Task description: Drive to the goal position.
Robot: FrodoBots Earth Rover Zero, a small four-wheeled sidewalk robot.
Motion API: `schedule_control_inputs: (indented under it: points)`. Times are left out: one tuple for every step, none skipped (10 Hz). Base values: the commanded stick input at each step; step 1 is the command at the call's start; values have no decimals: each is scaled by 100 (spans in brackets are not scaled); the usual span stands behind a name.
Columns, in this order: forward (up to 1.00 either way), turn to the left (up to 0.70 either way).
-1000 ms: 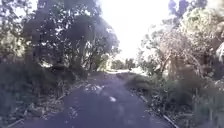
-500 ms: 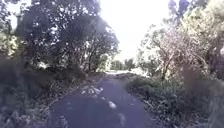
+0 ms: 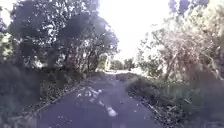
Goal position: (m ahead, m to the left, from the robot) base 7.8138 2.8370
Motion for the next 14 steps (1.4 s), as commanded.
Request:
schedule_control_inputs:
  points:
    - [50, 0]
    - [50, 0]
    - [50, 0]
    - [50, 0]
    - [50, 0]
    - [50, 0]
    - [50, 0]
    - [50, 0]
    - [50, 0]
    - [50, 0]
    - [50, 0]
    - [50, 0]
    - [50, 0]
    - [50, 0]
